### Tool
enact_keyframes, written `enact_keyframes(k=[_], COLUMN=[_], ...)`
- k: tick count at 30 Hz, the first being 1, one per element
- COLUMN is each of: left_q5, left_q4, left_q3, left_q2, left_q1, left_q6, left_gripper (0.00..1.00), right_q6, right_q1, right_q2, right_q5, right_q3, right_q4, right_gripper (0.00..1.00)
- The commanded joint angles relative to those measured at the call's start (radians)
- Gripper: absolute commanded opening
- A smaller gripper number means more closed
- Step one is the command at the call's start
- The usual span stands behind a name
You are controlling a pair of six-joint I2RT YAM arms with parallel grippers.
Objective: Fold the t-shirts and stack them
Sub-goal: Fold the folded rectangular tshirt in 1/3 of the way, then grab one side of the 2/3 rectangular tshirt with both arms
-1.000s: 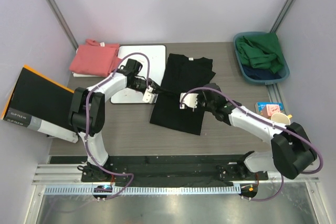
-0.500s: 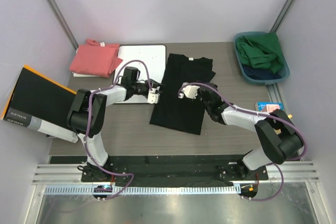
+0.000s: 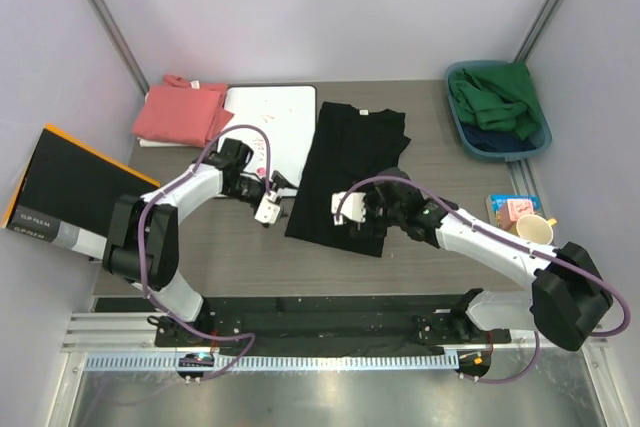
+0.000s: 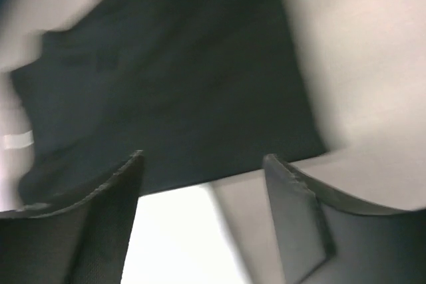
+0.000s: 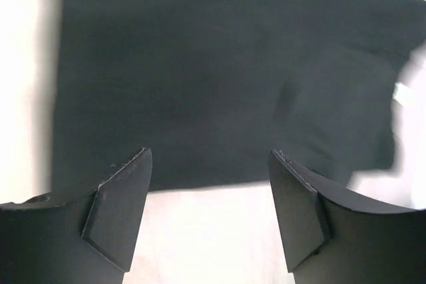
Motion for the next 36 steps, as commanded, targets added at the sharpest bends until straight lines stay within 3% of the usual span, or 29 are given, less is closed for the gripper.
enact_keyframes(k=[1,8,15,24,36], left_q5=[0.068,0.025,0.027,0.033,0.021], left_q4=[-0.444,-0.458,-0.423,-0.159,0.099], left_q3=[-0.02,-0.055,-0.067,-0.158,-0.129], left_q2=[0.036,0.054,0.073,0.08,0.179], left_q1=[0.003,-0.013,-0.016,-0.017,-0.017], left_q6=[0.686,0.711,0.709,0.662,0.585], left_gripper=[0.78,0.9,0.91,0.91,0.85], right_q6=[0.071,0.189,0.221,0.195,0.189], right_q1=[0.078,0.154,0.157,0.157,0.151], right_q2=[0.011,0.051,0.015,0.006,-0.009], right_q5=[-0.089,-0.04,-0.003,0.06,0.069], right_q3=[-0.021,-0.084,-0.145,-0.178,-0.208], right_q4=[-0.101,0.002,0.017,0.036,0.016], right_gripper=[0.76,0.77,0.78,0.78,0.78])
